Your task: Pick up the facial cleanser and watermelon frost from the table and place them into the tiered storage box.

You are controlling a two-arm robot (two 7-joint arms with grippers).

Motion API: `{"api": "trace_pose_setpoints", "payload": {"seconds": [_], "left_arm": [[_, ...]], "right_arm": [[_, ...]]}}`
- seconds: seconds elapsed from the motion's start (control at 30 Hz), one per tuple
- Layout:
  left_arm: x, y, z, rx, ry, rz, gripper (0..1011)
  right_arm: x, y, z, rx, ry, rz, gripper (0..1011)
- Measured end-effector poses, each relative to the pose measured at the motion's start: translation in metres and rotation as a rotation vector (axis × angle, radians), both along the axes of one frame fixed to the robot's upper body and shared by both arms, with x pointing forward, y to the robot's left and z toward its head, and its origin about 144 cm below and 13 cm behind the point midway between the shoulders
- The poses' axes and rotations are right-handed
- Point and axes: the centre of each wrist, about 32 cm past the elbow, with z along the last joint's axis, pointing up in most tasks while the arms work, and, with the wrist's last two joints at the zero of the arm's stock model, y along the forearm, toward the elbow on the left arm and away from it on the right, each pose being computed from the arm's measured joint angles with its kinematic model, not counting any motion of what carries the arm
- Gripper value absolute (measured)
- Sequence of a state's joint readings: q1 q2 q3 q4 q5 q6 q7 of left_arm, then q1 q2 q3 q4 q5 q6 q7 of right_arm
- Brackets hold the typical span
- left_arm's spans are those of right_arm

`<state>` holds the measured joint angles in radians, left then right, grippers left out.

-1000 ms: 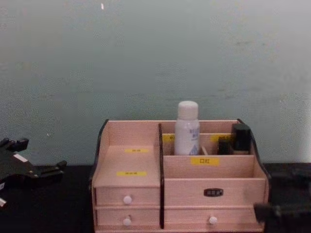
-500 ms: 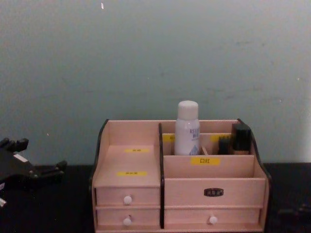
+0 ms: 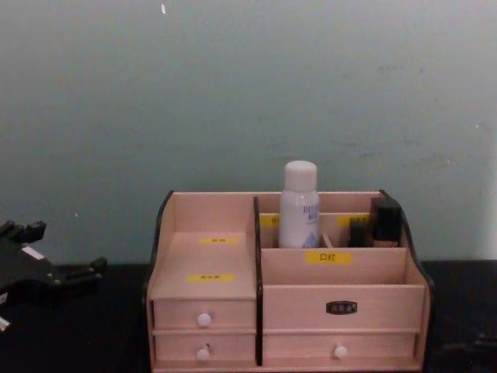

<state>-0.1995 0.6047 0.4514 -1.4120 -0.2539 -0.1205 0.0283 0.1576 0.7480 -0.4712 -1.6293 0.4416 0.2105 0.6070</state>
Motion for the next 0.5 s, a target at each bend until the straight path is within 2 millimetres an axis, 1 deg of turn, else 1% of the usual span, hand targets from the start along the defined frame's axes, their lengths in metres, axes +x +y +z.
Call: {"api": "trace_pose_setpoints", "payload": {"seconds": [0.5], "left_arm": [[0.0000,0.0000,0.0000,0.000,0.000,0.000,1001]], "right_arm": [[0.0097,0.0068,0.0041,-0.049,0.021,0.013,1002]]}}
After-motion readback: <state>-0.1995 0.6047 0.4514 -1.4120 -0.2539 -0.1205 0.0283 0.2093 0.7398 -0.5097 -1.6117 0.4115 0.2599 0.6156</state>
